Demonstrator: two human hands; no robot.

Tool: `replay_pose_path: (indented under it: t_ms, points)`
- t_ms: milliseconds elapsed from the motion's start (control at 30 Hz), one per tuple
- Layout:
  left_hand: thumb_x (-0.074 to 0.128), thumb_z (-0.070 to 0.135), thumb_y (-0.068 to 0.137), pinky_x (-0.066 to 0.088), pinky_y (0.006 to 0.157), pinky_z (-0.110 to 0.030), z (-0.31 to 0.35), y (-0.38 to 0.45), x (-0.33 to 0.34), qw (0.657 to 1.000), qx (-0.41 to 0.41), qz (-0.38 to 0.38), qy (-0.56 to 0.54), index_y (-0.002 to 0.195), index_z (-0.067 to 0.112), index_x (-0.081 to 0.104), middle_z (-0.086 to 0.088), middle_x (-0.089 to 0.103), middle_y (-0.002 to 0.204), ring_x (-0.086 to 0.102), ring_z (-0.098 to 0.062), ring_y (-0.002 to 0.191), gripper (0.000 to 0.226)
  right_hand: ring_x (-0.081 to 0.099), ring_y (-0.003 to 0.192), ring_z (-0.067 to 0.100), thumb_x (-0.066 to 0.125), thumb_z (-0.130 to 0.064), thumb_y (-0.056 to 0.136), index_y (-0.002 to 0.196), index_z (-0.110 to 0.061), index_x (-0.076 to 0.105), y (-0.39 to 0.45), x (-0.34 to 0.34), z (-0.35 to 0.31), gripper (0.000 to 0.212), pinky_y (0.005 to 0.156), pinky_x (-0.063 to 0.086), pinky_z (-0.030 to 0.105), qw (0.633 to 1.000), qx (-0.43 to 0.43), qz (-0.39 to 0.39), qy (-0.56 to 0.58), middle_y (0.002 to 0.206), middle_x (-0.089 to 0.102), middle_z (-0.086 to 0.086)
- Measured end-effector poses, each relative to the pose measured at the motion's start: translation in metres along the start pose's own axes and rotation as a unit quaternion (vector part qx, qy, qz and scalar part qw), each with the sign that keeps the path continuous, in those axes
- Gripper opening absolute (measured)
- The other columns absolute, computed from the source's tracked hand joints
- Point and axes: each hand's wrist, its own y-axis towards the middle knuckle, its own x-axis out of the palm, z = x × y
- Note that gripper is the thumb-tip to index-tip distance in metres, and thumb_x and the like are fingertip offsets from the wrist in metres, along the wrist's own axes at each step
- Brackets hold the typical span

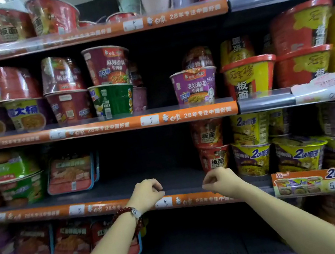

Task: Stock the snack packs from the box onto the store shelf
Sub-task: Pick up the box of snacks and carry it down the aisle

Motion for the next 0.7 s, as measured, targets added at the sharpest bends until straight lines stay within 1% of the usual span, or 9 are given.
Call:
replay_pose_path:
  t_ms: [100, 200, 267, 333, 400, 467, 533, 600, 700]
  points:
    - [0.064, 0.021, 0.086, 0.043, 0.063, -0.016, -0.019, -0.015, -0.001, 1.000, -0.026, 0.017, 0.002, 0.094, 0.017, 0.066, 0.006, 0.062, 0.076, 0.060, -0.010, 0.076, 0.009, 0.062, 0.083, 0.011, 0.066, -0.027, 0.085, 0.090, -0.020, 0.072, 0.003, 0.021, -0.007, 0.011, 0.074, 0.045, 0.021, 0.999, -0.028, 0.000, -0.020, 0.083, 0.067, -0.007]
    - [0.064, 0.018, 0.086, 0.042, 0.055, -0.016, -0.044, -0.040, -0.002, 0.997, -0.070, 0.032, 0.000, 0.099, 0.010, 0.068, 0.002, 0.061, 0.075, 0.056, -0.009, 0.068, 0.016, 0.058, 0.067, 0.005, 0.066, -0.029, 0.086, 0.091, -0.018, 0.071, -0.001, 0.051, -0.020, 0.014, 0.063, 0.044, 0.019, 0.998, -0.043, -0.039, -0.011, 0.069, 0.062, -0.010]
    - [0.065, 0.019, 0.085, 0.044, 0.064, -0.016, -0.059, -0.060, -0.002, 0.994, -0.096, 0.042, 0.010, 0.099, 0.010, 0.069, 0.001, 0.064, 0.079, 0.062, -0.012, 0.077, 0.017, 0.058, 0.064, 0.007, 0.066, -0.028, 0.087, 0.091, -0.016, 0.072, -0.003, 0.076, -0.026, 0.014, 0.064, 0.048, 0.021, 0.996, -0.058, -0.073, -0.008, 0.067, 0.062, -0.007]
    - [0.066, 0.021, 0.085, 0.043, 0.072, -0.016, -0.080, -0.082, -0.001, 0.991, -0.126, 0.047, 0.017, 0.098, 0.012, 0.069, 0.002, 0.065, 0.086, 0.062, -0.012, 0.086, 0.016, 0.061, 0.067, 0.012, 0.066, -0.027, 0.087, 0.090, -0.016, 0.072, -0.003, 0.106, -0.031, 0.013, 0.066, 0.051, 0.026, 0.991, -0.075, -0.107, 0.007, 0.069, 0.064, -0.006]
    - [0.065, 0.024, 0.086, 0.041, 0.074, -0.017, -0.101, -0.108, 0.000, 0.986, -0.159, 0.041, 0.018, 0.100, 0.012, 0.069, 0.002, 0.063, 0.091, 0.056, -0.010, 0.086, 0.018, 0.060, 0.071, 0.011, 0.066, -0.027, 0.087, 0.089, -0.016, 0.071, -0.006, 0.139, -0.038, 0.012, 0.070, 0.050, 0.025, 0.986, -0.082, -0.143, 0.013, 0.072, 0.063, -0.008]
    - [0.064, 0.026, 0.088, 0.043, 0.075, -0.020, -0.127, -0.135, 0.000, 0.980, -0.195, 0.028, 0.018, 0.102, 0.011, 0.067, 0.002, 0.059, 0.088, 0.054, -0.011, 0.084, 0.020, 0.059, 0.074, 0.010, 0.066, -0.026, 0.088, 0.091, -0.014, 0.072, -0.009, 0.175, -0.047, 0.014, 0.073, 0.049, 0.026, 0.979, -0.081, -0.186, 0.016, 0.081, 0.067, -0.004]
    - [0.062, 0.025, 0.090, 0.047, 0.073, -0.023, -0.156, -0.160, -0.001, 0.971, -0.236, 0.012, 0.016, 0.103, 0.012, 0.065, 0.004, 0.057, 0.084, 0.056, -0.013, 0.082, 0.019, 0.062, 0.081, 0.013, 0.066, -0.026, 0.086, 0.092, -0.012, 0.073, -0.012, 0.213, -0.056, 0.016, 0.078, 0.051, 0.030, 0.972, -0.084, -0.217, 0.013, 0.091, 0.071, 0.002]
    - [0.062, 0.025, 0.089, 0.049, 0.076, -0.024, -0.184, -0.186, -0.002, 0.963, -0.269, 0.008, 0.022, 0.101, 0.013, 0.065, 0.006, 0.057, 0.079, 0.058, -0.013, 0.080, 0.017, 0.064, 0.089, 0.016, 0.067, -0.028, 0.087, 0.093, -0.011, 0.073, -0.017, 0.250, -0.068, 0.019, 0.082, 0.050, 0.032, 0.964, -0.090, -0.252, 0.006, 0.096, 0.072, 0.004]
    - [0.064, 0.023, 0.087, 0.048, 0.081, -0.023, -0.226, -0.227, -0.004, 0.948, -0.318, 0.019, 0.007, 0.096, 0.014, 0.067, 0.007, 0.060, 0.076, 0.060, -0.014, 0.083, 0.013, 0.064, 0.097, 0.020, 0.066, -0.028, 0.089, 0.098, -0.008, 0.073, -0.027, 0.305, -0.087, 0.023, 0.087, 0.048, 0.034, 0.948, -0.101, -0.302, 0.000, 0.102, 0.072, 0.007]
